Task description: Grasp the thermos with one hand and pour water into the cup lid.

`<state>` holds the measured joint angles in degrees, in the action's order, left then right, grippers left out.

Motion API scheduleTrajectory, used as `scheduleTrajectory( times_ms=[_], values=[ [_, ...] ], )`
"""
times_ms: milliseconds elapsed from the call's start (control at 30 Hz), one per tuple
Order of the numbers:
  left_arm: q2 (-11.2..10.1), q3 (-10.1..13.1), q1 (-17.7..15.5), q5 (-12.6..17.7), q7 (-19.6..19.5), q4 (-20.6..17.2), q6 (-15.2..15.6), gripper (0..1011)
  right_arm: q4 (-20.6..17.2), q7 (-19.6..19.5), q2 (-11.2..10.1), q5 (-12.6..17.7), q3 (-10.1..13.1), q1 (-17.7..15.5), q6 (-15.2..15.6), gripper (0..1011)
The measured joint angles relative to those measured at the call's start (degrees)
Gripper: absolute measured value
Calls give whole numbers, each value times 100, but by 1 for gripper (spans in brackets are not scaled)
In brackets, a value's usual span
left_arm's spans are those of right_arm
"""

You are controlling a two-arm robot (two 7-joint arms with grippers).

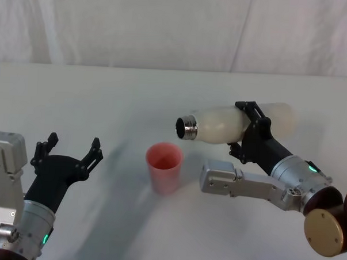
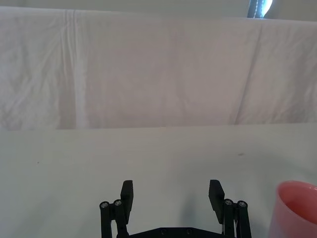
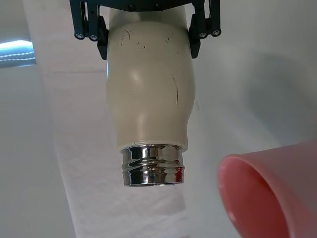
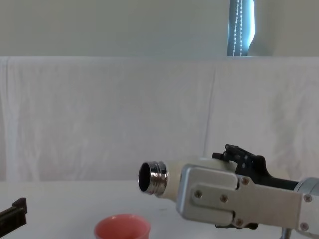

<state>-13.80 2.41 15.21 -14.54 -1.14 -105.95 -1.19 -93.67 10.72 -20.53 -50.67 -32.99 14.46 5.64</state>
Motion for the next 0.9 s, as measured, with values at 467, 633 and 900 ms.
scheduleTrajectory(
  times_ms=[467,633,900],
  values=[
    [0,0,0,0,0,0,0,1001,-47,48,-74,-204,-158,30,54,959],
    [0,0,0,0,0,0,0,1001,-59,48,-79,-241,-181,34,65,959],
    [0,0,0,0,0,0,0,1001,-91,49,-86,-266,-194,32,80,959]
  ],
)
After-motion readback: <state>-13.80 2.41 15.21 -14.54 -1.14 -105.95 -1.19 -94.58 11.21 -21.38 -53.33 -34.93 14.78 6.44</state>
